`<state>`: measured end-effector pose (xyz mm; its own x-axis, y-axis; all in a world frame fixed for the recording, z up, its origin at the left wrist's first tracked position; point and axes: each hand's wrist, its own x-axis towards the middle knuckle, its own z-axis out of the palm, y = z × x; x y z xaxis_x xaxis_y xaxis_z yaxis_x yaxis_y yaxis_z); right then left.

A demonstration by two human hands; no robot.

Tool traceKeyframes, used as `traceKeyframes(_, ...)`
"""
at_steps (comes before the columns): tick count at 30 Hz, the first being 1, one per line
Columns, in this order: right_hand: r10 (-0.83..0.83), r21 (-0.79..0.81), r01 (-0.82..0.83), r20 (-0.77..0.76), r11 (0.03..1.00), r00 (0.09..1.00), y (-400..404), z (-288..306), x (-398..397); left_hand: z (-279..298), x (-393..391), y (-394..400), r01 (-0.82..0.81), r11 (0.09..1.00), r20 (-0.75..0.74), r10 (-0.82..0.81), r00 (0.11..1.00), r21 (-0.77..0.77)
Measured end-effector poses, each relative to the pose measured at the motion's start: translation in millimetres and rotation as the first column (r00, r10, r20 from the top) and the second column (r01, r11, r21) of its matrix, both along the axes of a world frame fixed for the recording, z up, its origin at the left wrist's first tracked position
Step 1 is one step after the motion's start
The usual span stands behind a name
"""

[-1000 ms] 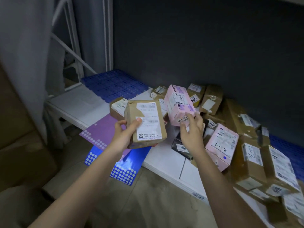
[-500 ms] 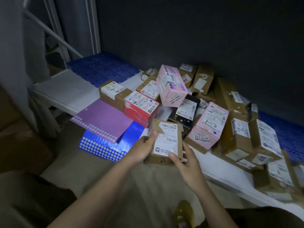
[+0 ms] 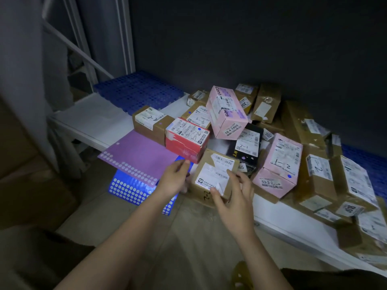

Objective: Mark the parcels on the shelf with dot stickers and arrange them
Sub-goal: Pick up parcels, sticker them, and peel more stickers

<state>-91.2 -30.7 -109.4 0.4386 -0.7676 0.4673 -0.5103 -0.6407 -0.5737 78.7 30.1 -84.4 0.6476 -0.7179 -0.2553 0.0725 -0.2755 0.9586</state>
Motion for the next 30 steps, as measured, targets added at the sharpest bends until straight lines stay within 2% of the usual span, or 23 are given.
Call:
traceKeyframes(6, 0.069, -0.241, -0.084, -0.070, 0.967, 0.995, 21, 14, 42, -16, 44, 39, -0.336, 0.941, 0.096, 0.338, 0.936, -0.029)
traceKeyframes(13, 0.280, -0.257, -0.316, -0.168, 0.913, 0.945, 41, 6, 133, -48, 103, 69, -0.618, 0.784, 0.127, 0.608, 0.784, 0.057)
traceKeyframes(15, 0.324, -0.197, -0.350, -0.152, 0.916, 0.934, 40, -5, 160, -54, 115, 71, -0.624, 0.777, 0.084, 0.618, 0.781, 0.086)
traceKeyframes(18, 0.365, -0.088, -0.383, -0.165, 0.920, 0.916, 37, -21, 194, -72, 129, 69, -0.570, 0.817, -0.023, 0.574, 0.819, 0.086)
traceKeyframes(21, 0.431, 0.038, -0.433, -0.199, 0.901, 0.880, 36, -32, 225, -98, 145, 66, -0.574, 0.816, -0.133, 0.578, 0.805, 0.074)
traceKeyframes(25, 0.516, 0.127, -0.500, -0.239, 0.856, 0.823, 32, -42, 252, -82, 147, 68, -0.584, 0.812, -0.248, 0.565, 0.787, -0.001)
traceKeyframes(30, 0.568, 0.165, -0.544, -0.212, 0.823, 0.795, 26, -50, 264, -71, 143, 68, -0.596, 0.802, -0.271, 0.563, 0.780, -0.049)
